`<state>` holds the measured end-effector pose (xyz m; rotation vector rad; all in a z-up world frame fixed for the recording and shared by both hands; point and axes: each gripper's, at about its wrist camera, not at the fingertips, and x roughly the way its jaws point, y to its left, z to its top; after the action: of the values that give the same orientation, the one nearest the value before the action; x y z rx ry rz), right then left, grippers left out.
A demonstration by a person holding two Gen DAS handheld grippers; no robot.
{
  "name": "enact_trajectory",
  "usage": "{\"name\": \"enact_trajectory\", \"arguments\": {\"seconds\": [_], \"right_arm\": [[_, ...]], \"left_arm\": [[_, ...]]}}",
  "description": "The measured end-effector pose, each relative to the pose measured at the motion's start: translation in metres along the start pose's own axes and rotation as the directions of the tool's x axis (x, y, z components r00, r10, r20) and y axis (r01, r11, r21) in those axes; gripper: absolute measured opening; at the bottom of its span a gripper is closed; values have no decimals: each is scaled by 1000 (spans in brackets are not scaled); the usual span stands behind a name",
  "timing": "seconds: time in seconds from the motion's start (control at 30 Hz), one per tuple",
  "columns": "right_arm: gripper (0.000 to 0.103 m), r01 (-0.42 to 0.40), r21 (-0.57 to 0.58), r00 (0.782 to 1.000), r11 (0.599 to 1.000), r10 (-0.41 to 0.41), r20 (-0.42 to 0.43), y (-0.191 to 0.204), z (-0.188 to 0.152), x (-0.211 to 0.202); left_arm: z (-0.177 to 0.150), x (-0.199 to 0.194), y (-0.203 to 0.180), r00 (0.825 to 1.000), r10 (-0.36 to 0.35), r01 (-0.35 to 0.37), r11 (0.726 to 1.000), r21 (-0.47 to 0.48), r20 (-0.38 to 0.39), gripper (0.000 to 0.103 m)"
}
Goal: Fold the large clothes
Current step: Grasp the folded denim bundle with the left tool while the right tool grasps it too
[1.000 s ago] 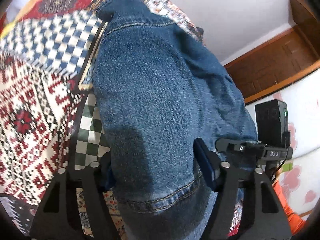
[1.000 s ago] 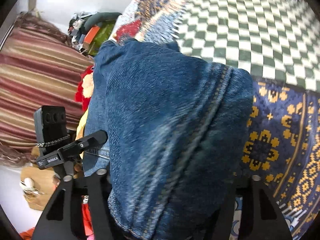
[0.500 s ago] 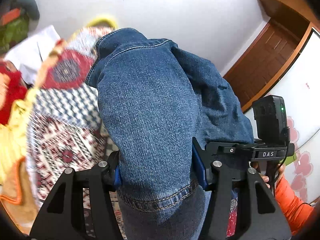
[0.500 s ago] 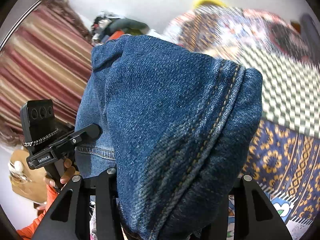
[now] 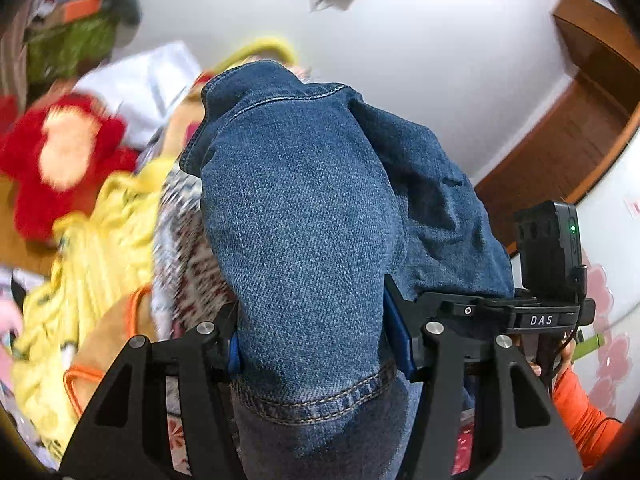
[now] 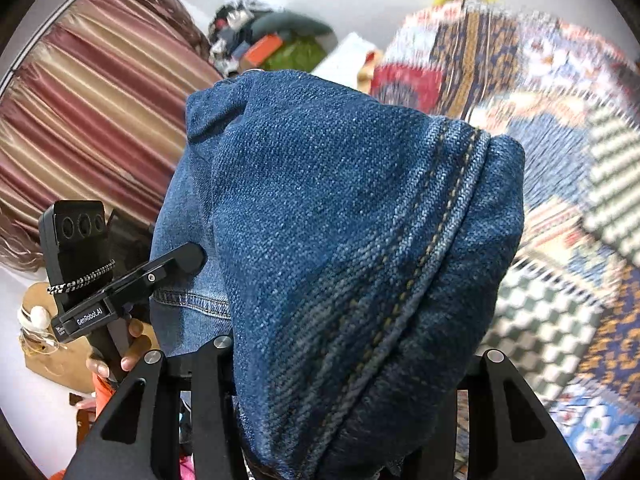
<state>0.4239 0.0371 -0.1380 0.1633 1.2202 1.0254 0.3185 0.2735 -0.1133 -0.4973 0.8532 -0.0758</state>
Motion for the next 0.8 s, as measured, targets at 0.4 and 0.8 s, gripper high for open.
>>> {"name": "enact_trajectory", "arguments": {"seconds": [0.4, 0.8], "right_arm": [[49, 32, 100, 978, 994, -10, -208, -58, 11, 134], [65, 121, -35, 962, 992, -126, -241, -51, 9, 112]], "left_arm": [[-34, 98, 107, 985, 13, -43, 984, -170, -175, 58], [-46, 90, 93, 977, 107, -128, 986, -108, -184, 63]]}}
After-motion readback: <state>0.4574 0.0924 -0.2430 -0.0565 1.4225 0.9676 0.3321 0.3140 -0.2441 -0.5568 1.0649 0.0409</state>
